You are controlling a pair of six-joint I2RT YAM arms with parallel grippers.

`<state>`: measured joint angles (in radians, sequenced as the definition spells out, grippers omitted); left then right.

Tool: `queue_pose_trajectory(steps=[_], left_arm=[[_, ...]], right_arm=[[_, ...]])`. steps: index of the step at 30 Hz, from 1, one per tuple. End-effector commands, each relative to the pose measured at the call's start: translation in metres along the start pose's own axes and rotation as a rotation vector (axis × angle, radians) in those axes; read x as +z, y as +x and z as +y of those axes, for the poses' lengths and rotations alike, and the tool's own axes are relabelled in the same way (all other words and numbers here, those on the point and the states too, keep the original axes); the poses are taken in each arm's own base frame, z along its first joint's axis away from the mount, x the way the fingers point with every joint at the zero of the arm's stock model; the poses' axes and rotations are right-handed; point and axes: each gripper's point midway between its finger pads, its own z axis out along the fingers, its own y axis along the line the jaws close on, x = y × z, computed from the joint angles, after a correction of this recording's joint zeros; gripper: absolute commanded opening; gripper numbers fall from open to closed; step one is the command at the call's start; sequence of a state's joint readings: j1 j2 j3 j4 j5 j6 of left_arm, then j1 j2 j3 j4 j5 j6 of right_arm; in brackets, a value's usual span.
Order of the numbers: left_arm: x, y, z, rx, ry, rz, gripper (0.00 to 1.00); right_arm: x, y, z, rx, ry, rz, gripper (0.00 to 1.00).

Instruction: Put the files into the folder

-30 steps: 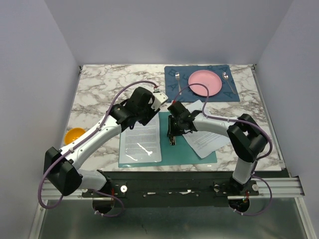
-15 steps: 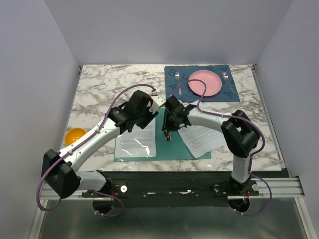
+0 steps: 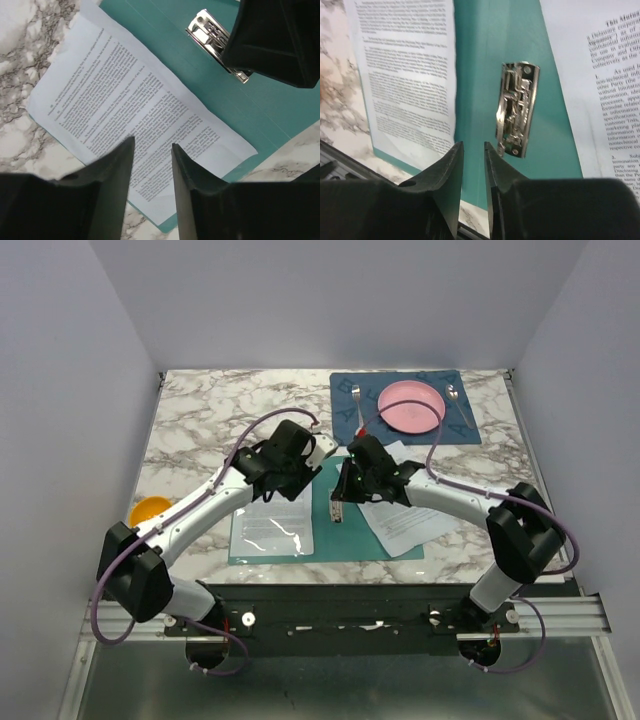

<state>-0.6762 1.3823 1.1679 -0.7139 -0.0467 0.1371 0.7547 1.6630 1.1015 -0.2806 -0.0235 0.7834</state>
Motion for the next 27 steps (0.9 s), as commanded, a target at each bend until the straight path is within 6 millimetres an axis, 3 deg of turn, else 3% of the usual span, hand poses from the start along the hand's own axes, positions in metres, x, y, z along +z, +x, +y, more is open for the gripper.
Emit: queue_pose_trajectory(steps=[1, 2, 12, 19, 27], left_arm=[[0.004, -0.015, -0.021, -0.052, 0.117, -0.019, 0.42], [0.005, -0.017, -0.023, -0.058, 0.131, -0.020, 0.41], [0.038, -0.030, -0.053, -0.080, 0.244, -0.041, 0.40], [0.078, -0.021, -0.056, -0.086, 0.228, 0.040, 0.38], [0.109, -0.010, -0.057, -0.101, 0.209, 0.088, 0.36]], right_arm=[[0.007, 0.022, -0.021, 0.017, -0.035, 0.038, 0.31], [0.009, 0.028, -0.029, 0.027, -0.031, 0.049, 0.30], [0.026, 0.037, -0.043, 0.055, -0.070, 0.090, 0.28], [0.034, 0.055, -0.051, 0.082, -0.092, 0.127, 0.24], [0.041, 0.074, -0.061, 0.118, -0.090, 0.169, 0.20]])
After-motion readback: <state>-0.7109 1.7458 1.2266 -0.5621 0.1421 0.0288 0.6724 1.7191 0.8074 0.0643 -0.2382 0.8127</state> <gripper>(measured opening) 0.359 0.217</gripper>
